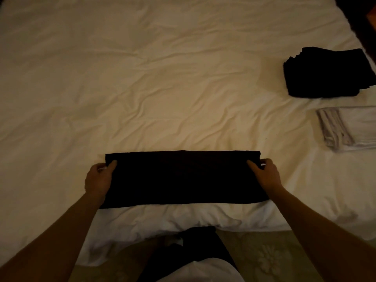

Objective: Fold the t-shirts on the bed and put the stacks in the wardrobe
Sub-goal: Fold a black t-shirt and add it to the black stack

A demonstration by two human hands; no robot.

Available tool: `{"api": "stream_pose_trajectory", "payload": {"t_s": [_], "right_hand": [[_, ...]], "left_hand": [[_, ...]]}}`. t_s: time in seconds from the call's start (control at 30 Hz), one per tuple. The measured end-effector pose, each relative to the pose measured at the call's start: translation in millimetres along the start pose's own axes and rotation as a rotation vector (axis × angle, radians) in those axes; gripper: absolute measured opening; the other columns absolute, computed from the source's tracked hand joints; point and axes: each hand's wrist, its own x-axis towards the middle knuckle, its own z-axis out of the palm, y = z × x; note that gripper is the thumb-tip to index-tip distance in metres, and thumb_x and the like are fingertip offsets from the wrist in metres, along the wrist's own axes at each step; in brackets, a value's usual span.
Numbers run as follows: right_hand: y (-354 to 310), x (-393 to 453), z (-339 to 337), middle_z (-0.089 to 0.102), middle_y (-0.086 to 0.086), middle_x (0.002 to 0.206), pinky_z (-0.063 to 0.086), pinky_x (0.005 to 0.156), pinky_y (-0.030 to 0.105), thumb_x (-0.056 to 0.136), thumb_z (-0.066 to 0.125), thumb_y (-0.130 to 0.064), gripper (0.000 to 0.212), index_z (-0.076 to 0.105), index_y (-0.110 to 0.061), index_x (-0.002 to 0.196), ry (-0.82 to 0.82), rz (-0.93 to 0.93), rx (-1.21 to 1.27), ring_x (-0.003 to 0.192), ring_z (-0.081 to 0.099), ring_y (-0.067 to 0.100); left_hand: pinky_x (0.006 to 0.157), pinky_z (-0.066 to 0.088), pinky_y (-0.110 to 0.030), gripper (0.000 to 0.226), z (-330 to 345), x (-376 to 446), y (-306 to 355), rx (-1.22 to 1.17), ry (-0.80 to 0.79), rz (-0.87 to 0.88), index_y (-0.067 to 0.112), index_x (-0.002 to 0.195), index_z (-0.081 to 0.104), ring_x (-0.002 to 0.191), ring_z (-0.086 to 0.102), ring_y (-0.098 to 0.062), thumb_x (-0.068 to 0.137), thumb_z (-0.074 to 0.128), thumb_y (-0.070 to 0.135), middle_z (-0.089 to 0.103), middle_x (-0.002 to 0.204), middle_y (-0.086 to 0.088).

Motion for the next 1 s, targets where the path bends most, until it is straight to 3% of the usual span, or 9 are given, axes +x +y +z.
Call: {"api": "stream_pose_trajectory", "payload": {"t_s": [0.1,0.2,0.4,0.47,0.6,0.7,0.77,0.9,1.0], "right_hand": [[-9,12,9,0.060,0.015,0.111,0.048,0.090,0.044,0.095,0.061,-0.037,0.047,0.053,0.000,0.123,-0.050,0.072,0.011,0.107,0.059,0.036],[-10,15,13,0.059,0.012,0.101,0.045,0.082,0.038,0.098,0.057,-0.029,0.034,0.055,0.000,0.117,0.020,0.042,0.039,0.101,0.059,0.034],[2,10,18,0.060,0.009,0.094,0.043,0.075,0.035,0.101,0.051,-0.029,0.031,0.056,0.001,0.110,0.142,-0.072,0.075,0.087,0.057,0.027],[10,10,23,0.062,0.016,0.095,0.048,0.076,0.042,0.101,0.049,-0.031,0.033,0.058,0.001,0.105,0.173,-0.064,0.036,0.088,0.059,0.034],[17,11,26,0.058,0.023,0.102,0.050,0.082,0.051,0.100,0.042,-0.039,0.042,0.058,0.000,0.104,0.214,-0.018,-0.004,0.093,0.058,0.042],[5,13,20,0.054,0.017,0.122,0.050,0.091,0.049,0.097,0.046,-0.050,0.053,0.048,-0.006,0.126,0.170,0.051,0.135,0.102,0.059,0.033],[-1,18,16,0.054,0.012,0.122,0.049,0.089,0.044,0.095,0.048,-0.055,0.060,0.043,-0.007,0.131,0.098,0.103,0.183,0.105,0.057,0.029],[-3,24,15,0.058,0.016,0.108,0.040,0.075,0.035,0.101,0.047,-0.040,0.040,0.051,-0.002,0.113,-0.001,0.067,0.075,0.091,0.055,0.028],[-5,22,16,0.057,0.012,0.098,0.040,0.074,0.035,0.103,0.046,-0.035,0.032,0.052,-0.003,0.107,0.096,-0.035,0.110,0.090,0.057,0.030]], "left_hand": [[0.091,0.052,-0.044,0.039,5,17,7,0.044,-0.040,0.008,0.009,0.117,0.067,0.099,0.065,-0.034,0.091,0.068,0.038,0.069,0.113,-0.015],[0.087,0.050,-0.041,0.030,8,27,12,0.075,0.045,0.097,0.007,0.111,0.069,0.098,0.063,-0.033,0.096,0.061,0.032,0.068,0.108,-0.016],[0.078,0.043,-0.036,0.023,11,36,14,-0.008,0.060,0.135,0.012,0.095,0.066,0.087,0.058,-0.024,0.099,0.056,0.032,0.062,0.087,-0.007],[0.080,0.043,-0.037,0.027,12,35,8,-0.023,0.064,0.110,0.010,0.100,0.067,0.089,0.058,-0.025,0.100,0.054,0.034,0.063,0.090,-0.006],[0.096,0.044,-0.045,0.039,16,22,-3,0.135,0.141,0.105,0.004,0.123,0.060,0.111,0.058,-0.038,0.103,0.046,0.034,0.064,0.121,-0.019],[0.098,0.043,-0.045,0.051,21,10,-4,0.108,0.138,0.137,0.006,0.135,0.050,0.118,0.055,-0.038,0.100,0.051,0.043,0.057,0.131,-0.019],[0.103,0.042,-0.045,0.065,23,9,-2,0.091,0.066,0.131,0.011,0.143,0.043,0.124,0.052,-0.037,0.096,0.054,0.053,0.051,0.139,-0.016],[0.094,0.044,-0.036,0.057,25,13,2,0.042,-0.091,0.055,0.008,0.138,0.052,0.115,0.057,-0.032,0.097,0.056,0.047,0.058,0.134,-0.016],[0.089,0.043,-0.032,0.046,24,13,2,-0.060,-0.026,0.130,0.007,0.133,0.056,0.106,0.057,-0.022,0.101,0.053,0.039,0.061,0.123,-0.007]]}}
